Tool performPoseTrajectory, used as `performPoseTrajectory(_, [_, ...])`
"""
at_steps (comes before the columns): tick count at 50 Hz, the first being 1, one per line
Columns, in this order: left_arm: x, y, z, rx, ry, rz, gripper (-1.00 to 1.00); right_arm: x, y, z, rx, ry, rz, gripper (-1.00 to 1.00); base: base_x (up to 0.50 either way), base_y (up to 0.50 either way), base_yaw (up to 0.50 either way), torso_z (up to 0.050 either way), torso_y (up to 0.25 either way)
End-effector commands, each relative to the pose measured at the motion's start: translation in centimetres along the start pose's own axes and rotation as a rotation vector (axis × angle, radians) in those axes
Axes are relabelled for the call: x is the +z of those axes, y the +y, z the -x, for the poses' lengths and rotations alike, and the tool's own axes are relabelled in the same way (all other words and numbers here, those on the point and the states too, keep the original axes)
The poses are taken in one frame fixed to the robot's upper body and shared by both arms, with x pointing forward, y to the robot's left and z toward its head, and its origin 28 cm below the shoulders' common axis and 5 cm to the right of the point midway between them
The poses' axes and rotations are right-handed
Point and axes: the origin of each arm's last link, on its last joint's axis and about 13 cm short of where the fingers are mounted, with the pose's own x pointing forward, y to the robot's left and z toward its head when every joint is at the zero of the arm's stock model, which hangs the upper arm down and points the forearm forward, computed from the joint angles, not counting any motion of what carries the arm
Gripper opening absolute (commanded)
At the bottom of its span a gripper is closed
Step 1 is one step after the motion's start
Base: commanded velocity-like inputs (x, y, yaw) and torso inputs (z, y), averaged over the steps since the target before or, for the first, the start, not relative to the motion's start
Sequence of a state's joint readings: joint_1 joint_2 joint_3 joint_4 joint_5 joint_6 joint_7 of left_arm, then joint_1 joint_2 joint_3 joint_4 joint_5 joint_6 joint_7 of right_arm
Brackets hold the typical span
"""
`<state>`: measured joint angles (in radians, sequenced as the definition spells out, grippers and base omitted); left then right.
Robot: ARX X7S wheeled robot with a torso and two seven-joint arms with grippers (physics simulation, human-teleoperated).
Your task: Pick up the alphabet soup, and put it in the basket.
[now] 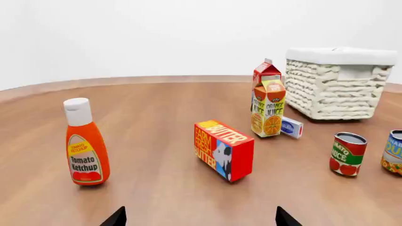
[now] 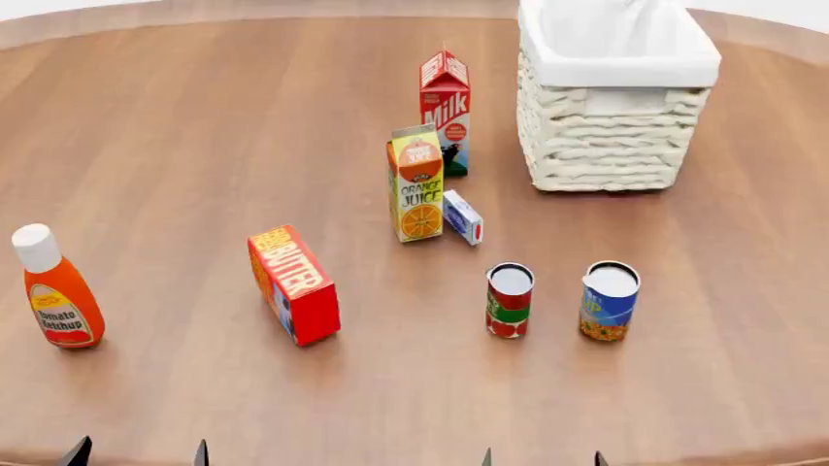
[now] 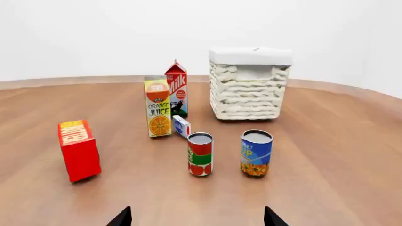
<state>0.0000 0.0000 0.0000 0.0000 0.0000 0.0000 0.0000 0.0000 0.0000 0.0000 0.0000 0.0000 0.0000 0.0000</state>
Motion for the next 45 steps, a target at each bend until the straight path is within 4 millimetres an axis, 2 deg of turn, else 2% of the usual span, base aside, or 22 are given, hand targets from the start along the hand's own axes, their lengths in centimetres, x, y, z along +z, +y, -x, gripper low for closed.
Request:
performPoseTrajectory(1, [-0.1,-0.1,0.1,0.0,-0.01,-0.013,1.0,0.0,0.1,0.0,-0.003,-0.002,-0.001,1.0,0.0,0.0,0.0,0.0,0.0])
performPoseTrajectory(4, [0.1,-0.1,0.3,0.006,-0.029,-0.01,1.0,0.2,0.0,0.2,-0.023,-0.03,0.01,1.0,0.0,0.0,0.0,0.0,0.0])
performPoseTrajectory(5, [1.2,0.0,1.9,-0.029,-0.175,-0.001,1.0,0.3,0.5,0.9,-0.012,-0.118,0.076,1.0,0.0,0.0,0.0,0.0,0.0])
performPoseTrajectory(31, [1.3,0.1,2.0,-0.026,-0.186,-0.005,1.0,0.3,0.4,0.7,0.004,-0.103,0.045,1.0,0.0,0.0,0.0,0.0,0.0])
performPoseTrajectory(45, [2.3,1.4,2.2,0.039,-0.236,0.05,1.0,1.4,-1.0,1.0,-0.061,-0.148,-0.014,1.0,0.0,0.0,0.0,0.0,0.0])
